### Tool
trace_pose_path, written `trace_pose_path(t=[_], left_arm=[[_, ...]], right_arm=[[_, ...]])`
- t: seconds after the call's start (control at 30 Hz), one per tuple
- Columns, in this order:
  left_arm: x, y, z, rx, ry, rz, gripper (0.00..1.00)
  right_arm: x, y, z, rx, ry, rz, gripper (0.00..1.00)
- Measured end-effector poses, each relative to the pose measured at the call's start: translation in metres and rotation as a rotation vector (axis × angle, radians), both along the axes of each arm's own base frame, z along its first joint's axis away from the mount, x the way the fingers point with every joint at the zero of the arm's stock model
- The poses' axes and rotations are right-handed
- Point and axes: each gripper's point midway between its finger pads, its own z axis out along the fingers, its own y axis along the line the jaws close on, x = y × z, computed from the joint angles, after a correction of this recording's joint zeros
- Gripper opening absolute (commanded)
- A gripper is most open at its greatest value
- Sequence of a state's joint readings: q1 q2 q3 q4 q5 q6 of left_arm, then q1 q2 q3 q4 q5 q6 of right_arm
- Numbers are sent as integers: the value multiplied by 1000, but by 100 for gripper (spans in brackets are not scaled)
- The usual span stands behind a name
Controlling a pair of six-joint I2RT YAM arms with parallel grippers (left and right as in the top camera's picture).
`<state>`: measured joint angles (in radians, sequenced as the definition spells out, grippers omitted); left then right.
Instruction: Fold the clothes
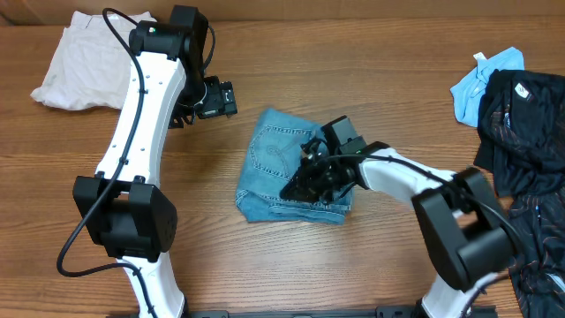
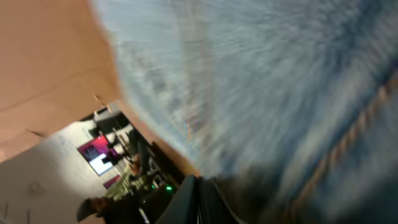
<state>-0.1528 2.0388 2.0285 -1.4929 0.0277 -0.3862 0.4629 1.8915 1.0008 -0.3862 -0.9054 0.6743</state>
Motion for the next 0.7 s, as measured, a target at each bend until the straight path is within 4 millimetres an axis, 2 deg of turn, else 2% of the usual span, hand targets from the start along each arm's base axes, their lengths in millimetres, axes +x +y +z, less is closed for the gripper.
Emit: trace_pose_path(t=[0.1,0.23,0.27,0.33,0.4,0.53,0.7], left_arm=[[0,0,0,0,0,0,100],[0,0,0,3,0,0,100],[0,0,0,3,0,0,100],[0,0,0,3,0,0,100],[0,0,0,3,0,0,100],[0,0,0,3,-1,0,100],[1,0,0,2,-5,0,100]], right_arm=[[8,-2,27,23,-70,-19,9],[14,-8,78,46,-195,-28,16],[18,-11,91,43,-231,-38,16],[26,-26,104,10,-267,-79,16],[33,-48,102,-44,-262,-131,15],[44,-88,81,-136,-240,-196,16],[40,-111,52,-161,-238,-189,17]])
